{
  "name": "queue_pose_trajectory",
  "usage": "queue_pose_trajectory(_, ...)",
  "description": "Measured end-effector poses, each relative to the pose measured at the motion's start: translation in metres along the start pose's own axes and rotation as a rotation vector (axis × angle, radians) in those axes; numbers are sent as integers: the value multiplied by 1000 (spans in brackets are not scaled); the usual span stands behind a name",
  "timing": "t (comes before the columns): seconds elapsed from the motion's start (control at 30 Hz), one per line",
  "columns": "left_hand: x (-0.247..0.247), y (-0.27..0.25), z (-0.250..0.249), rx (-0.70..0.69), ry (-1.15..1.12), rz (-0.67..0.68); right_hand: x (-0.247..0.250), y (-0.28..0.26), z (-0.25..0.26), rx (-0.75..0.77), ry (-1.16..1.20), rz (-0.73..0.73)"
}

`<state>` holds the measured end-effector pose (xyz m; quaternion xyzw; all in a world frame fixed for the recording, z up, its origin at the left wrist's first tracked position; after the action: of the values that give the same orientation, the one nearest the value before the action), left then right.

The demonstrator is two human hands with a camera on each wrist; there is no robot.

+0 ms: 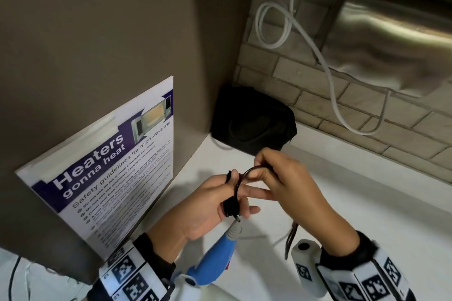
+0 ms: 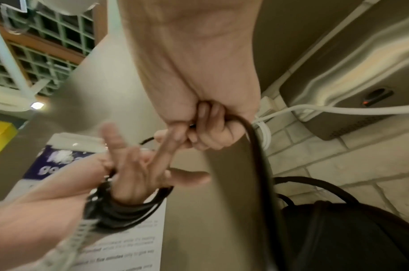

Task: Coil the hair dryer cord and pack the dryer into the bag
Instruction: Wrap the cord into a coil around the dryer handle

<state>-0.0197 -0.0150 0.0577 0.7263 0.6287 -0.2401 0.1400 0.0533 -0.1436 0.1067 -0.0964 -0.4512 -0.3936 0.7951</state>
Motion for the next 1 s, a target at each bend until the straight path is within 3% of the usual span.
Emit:
queue_pose_trajectory(0.23,-5,-7,-1,32,-27,108,-8,21,-36,-70,312,-2)
queue_pose_trajectory(0.53,-8,-5,3,-7,-30,90,-26,16,-65,-206,321,-66)
queue_pose_trajectory(0.63,-5,-2,6,-20,-78,101,-43,11,-68,-219,299,63)
queue_pose_trajectory(0.73,2,0,4,-28,-131,22,-54,0,-60,-230,290,240)
queue_pose_trajectory(0.9,6,2,-1,-17,-166,-125,-34,-8,-30,-224,693,298)
queue_pose_trajectory(1.0,5,3,-4,9,-104,-102,-24,-9,-20,-96,630,285)
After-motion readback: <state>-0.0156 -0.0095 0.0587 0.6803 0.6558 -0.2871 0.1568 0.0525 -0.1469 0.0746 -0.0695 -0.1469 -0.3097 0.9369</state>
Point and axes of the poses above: each hand's wrist, its own y-axis towards the middle knuckle, its own x-axis out of the back of the hand, z = x × y, the point moved 2 cm from there along y, towards the middle knuckle, and after that the axes turned 3 degrees about y, right-handed, at the moved point
